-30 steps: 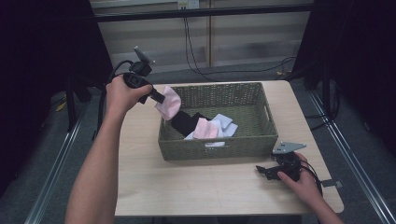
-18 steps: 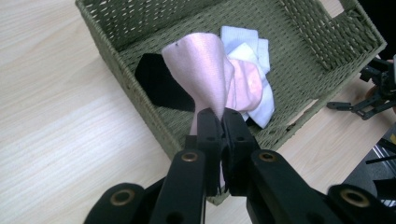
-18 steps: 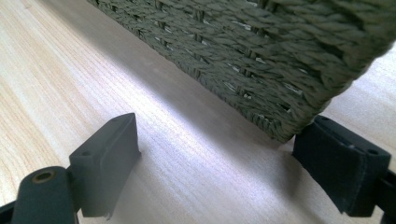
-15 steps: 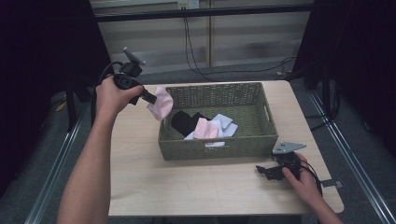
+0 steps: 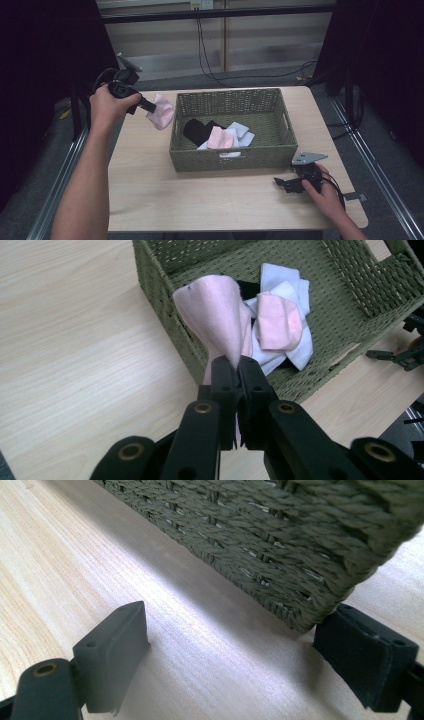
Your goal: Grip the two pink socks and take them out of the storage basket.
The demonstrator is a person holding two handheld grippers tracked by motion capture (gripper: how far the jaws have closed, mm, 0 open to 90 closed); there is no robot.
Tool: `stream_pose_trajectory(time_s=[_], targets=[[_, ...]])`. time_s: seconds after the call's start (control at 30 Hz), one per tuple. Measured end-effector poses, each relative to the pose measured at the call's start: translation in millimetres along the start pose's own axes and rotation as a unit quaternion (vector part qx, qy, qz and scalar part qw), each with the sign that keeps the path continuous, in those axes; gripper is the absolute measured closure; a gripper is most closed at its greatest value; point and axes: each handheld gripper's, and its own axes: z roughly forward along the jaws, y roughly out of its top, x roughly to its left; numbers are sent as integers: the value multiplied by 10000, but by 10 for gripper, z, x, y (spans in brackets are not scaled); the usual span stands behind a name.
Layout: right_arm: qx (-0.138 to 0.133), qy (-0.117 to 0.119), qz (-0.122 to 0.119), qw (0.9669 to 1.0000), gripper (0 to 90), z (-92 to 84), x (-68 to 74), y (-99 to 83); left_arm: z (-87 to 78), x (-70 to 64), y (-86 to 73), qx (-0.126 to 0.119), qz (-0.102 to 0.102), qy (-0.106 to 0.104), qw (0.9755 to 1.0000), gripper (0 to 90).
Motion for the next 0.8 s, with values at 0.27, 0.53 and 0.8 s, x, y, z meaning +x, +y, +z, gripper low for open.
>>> stream_pose_trajectory(time_s=[0.27,0.53,0.8], targets=[[-10,-2,3,10000,134,2,1,0,54,134,-115,70,-141,143,9998,871],[-12,0,1,10000,134,2,0,-1,144,243,-208,73,-263,272,9993,870],[-12,0,1,10000,134,2,1,-1,268,300,-262,202,-341,292,9988,870]])
